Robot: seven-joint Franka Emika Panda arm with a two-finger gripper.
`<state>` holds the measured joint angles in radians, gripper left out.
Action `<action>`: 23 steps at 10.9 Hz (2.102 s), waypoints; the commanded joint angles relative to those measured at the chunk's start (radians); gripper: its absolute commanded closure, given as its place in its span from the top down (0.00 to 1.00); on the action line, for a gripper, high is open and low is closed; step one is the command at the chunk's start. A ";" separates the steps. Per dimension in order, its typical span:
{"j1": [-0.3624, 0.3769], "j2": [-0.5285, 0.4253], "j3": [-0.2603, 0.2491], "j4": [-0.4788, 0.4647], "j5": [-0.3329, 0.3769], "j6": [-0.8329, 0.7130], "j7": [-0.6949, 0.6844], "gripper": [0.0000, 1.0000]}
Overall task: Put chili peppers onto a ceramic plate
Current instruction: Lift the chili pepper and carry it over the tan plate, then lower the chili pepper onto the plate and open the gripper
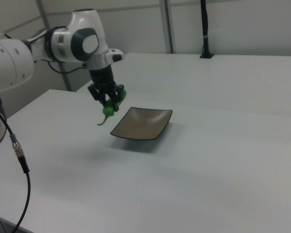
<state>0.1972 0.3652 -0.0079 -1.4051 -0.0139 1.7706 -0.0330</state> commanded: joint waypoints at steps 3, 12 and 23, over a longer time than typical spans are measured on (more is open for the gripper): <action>-0.042 0.141 -0.009 0.043 0.029 0.272 -0.015 0.07; -0.038 0.277 -0.004 0.041 0.029 0.518 0.019 0.07; -0.039 0.304 -0.003 0.032 0.029 0.590 0.019 0.68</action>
<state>0.1502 0.6580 -0.0040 -1.3865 -0.0059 2.3415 -0.0194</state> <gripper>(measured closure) 0.546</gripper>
